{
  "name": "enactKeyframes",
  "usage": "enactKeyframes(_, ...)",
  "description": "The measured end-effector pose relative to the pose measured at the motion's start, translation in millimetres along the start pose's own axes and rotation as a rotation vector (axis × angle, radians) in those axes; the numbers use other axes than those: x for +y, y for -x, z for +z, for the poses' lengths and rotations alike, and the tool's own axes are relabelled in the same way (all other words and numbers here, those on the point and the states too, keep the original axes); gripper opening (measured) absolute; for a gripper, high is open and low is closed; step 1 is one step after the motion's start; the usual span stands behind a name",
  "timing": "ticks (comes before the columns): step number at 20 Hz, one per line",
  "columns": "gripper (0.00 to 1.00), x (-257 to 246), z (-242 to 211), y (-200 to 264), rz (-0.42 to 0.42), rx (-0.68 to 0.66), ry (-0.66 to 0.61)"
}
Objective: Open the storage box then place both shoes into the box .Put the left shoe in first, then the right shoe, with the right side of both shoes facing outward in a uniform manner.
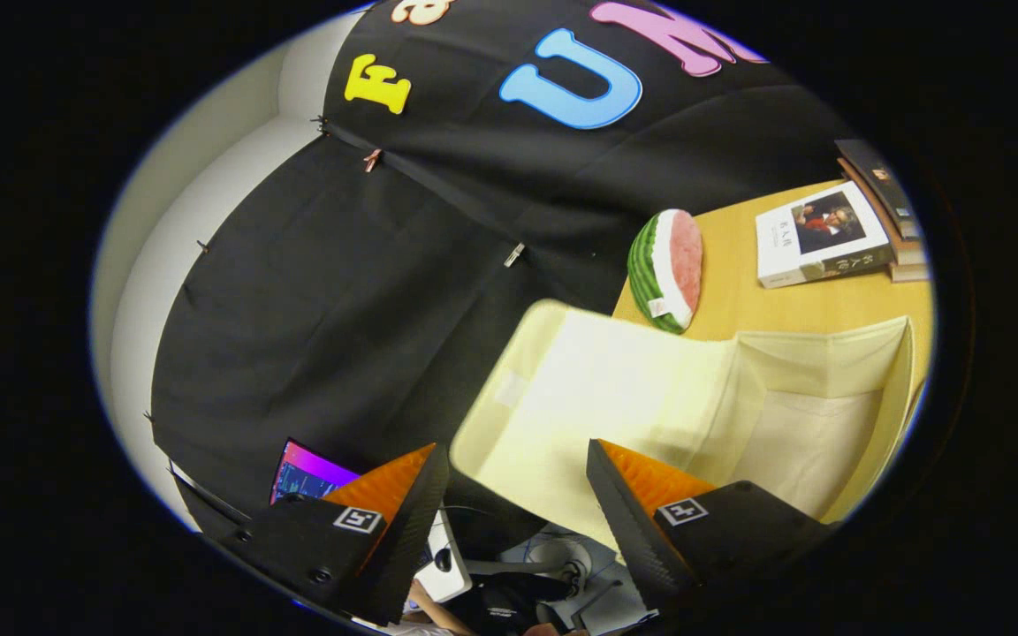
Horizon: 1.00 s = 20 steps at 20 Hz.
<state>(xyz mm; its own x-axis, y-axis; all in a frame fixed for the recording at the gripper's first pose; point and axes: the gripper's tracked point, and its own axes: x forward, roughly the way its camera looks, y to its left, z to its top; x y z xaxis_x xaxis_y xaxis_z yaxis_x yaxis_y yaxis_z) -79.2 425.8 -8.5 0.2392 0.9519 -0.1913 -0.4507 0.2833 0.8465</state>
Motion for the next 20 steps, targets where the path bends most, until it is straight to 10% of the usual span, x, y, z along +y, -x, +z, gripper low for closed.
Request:
enactKeyframes(10,0.97,-168,23,179,-0.477,-0.189,0.200)
enactKeyframes(15,0.96,-269,-30,245,-0.765,-0.067,0.327)
enactKeyframes(20,0.80,-329,-84,263,-0.879,0.071,0.301)
